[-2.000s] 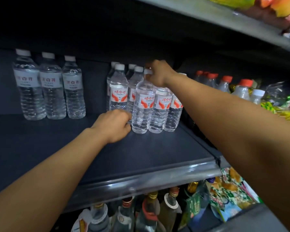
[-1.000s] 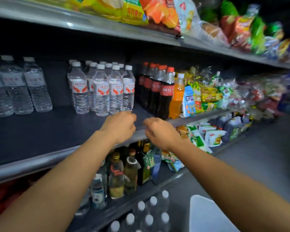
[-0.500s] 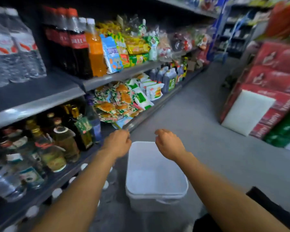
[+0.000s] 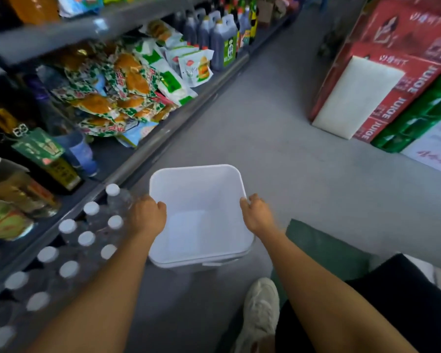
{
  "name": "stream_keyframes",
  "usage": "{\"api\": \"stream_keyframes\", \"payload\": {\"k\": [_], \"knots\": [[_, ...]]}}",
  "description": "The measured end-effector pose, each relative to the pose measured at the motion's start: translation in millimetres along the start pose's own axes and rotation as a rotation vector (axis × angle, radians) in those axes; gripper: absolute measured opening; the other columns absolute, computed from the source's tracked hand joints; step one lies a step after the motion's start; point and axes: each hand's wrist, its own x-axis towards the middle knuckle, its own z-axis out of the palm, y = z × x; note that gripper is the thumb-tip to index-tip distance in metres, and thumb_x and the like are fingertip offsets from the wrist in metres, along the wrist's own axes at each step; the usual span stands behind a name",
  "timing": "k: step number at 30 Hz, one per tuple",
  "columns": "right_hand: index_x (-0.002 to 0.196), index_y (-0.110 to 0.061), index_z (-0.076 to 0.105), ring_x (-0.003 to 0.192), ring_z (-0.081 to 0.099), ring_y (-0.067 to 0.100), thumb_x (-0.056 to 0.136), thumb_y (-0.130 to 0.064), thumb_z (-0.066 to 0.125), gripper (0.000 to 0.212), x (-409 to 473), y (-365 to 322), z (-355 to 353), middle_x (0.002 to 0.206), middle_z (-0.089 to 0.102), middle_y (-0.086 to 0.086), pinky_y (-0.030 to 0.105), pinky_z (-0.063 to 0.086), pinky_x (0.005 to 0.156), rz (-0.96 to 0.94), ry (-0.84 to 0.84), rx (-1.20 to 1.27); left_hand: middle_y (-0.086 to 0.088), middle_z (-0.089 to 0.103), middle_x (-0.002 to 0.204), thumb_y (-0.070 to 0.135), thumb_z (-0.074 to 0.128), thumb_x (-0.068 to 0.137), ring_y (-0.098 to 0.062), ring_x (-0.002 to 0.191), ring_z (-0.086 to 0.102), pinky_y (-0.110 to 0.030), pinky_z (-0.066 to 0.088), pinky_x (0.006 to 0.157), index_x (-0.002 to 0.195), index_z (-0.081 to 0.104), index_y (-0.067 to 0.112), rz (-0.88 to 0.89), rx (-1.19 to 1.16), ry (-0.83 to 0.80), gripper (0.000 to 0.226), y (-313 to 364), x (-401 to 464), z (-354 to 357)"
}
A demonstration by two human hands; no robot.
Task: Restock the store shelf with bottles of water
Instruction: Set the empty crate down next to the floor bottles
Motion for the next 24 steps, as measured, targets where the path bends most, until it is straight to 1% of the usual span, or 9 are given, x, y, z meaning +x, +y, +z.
{"api": "stream_keyframes", "payload": {"k": [3, 5, 7, 9, 11, 14, 20, 22, 24], "knots": [[0.119, 0.004, 0.051, 0.111, 0.055, 0.04, 0.103, -0.042, 0.028, 0.054, 4, 5, 15, 0.12, 0.058, 0.025, 0.039, 0.041, 0.088, 0.08, -0.053, 0.135, -0.031, 0.054, 0.125, 0.032, 0.033, 0.102, -0.045, 0.114, 0.052, -0.047, 0.042, 0.096, 0.122, 0.051, -0.008, -0.109, -0.114, -0.042, 0.049, -4, 2, 14], [0.121, 0.002, 0.053, 0.11, 0.055, 0.038, 0.103, -0.045, 0.025, 0.058, 5, 7, 19, 0.12, 0.058, 0.023, 0.036, 0.04, 0.086, 0.105, -0.05, 0.183, -0.031, 0.054, 0.125, 0.031, 0.027, 0.104, -0.046, 0.115, 0.051, -0.048, 0.041, 0.099, 0.119, 0.054, -0.007, -0.126, -0.179, -0.035, 0.049, -9, 3, 19], [0.118, 0.001, 0.057, 0.106, 0.056, 0.036, 0.102, -0.048, 0.023, 0.061, 6, 8, 21, 0.118, 0.06, 0.021, 0.036, 0.041, 0.084, 0.102, -0.04, 0.217, -0.032, 0.053, 0.125, 0.028, 0.025, 0.104, -0.046, 0.115, 0.051, -0.047, 0.039, 0.1, 0.118, 0.055, -0.009, -0.145, -0.273, -0.017, 0.05, -14, 1, 21], [0.115, -0.001, 0.06, 0.105, 0.057, 0.035, 0.102, -0.049, 0.023, 0.063, 4, 8, 20, 0.115, 0.062, 0.02, 0.039, 0.045, 0.088, 0.087, -0.023, 0.259, -0.033, 0.051, 0.128, 0.028, 0.025, 0.105, -0.047, 0.117, 0.048, -0.044, 0.035, 0.1, 0.121, 0.054, -0.01, -0.165, -0.381, -0.012, 0.05, -15, -5, 21], [0.118, -0.001, 0.061, 0.107, 0.058, 0.036, 0.102, -0.048, 0.022, 0.063, 2, 5, 20, 0.117, 0.062, 0.02, 0.044, 0.046, 0.093, 0.083, -0.013, 0.29, -0.033, 0.05, 0.13, 0.027, 0.026, 0.105, -0.046, 0.118, 0.047, -0.042, 0.035, 0.099, 0.122, 0.053, -0.01, -0.165, -0.431, -0.016, 0.05, -14, -9, 19], [0.114, 0.0, 0.062, 0.103, 0.059, 0.035, 0.103, -0.047, 0.021, 0.064, 1, 4, 15, 0.113, 0.063, 0.02, 0.045, 0.048, 0.09, 0.084, -0.006, 0.284, -0.031, 0.053, 0.127, 0.032, 0.025, 0.105, -0.045, 0.116, 0.05, -0.044, 0.037, 0.099, 0.12, 0.056, -0.006, -0.158, -0.451, -0.037, 0.052, -11, -5, 16], [0.105, 0.004, 0.064, 0.099, 0.059, 0.035, 0.103, -0.045, 0.024, 0.064, 31, -4, -25, 0.106, 0.063, 0.024, 0.038, 0.043, 0.079, 0.035, 0.084, 0.335, -0.026, 0.05, 0.135, 0.037, 0.02, 0.104, -0.04, 0.123, 0.047, -0.042, 0.035, 0.102, 0.129, 0.052, -0.001, -0.018, -0.398, -0.045, 0.055, 33, 28, -14], [0.092, 0.003, 0.062, 0.09, 0.057, 0.03, 0.104, -0.043, 0.025, 0.061, 51, -7, -45, 0.095, 0.061, 0.022, 0.034, 0.039, 0.074, 0.017, 0.124, 0.343, -0.025, 0.05, 0.135, 0.035, 0.021, 0.104, -0.039, 0.122, 0.048, -0.04, 0.036, 0.1, 0.128, 0.053, -0.001, 0.03, -0.404, -0.034, 0.054, 58, 44, -22], [0.081, -0.001, 0.055, 0.084, 0.051, 0.026, 0.104, -0.044, 0.026, 0.056, 76, -7, -64, 0.088, 0.054, 0.019, 0.033, 0.035, 0.072, 0.005, 0.162, 0.333, -0.025, 0.05, 0.135, 0.034, 0.022, 0.105, -0.039, 0.122, 0.048, -0.04, 0.037, 0.1, 0.128, 0.053, -0.002, 0.081, -0.411, -0.023, 0.054, 85, 65, -25]]}}
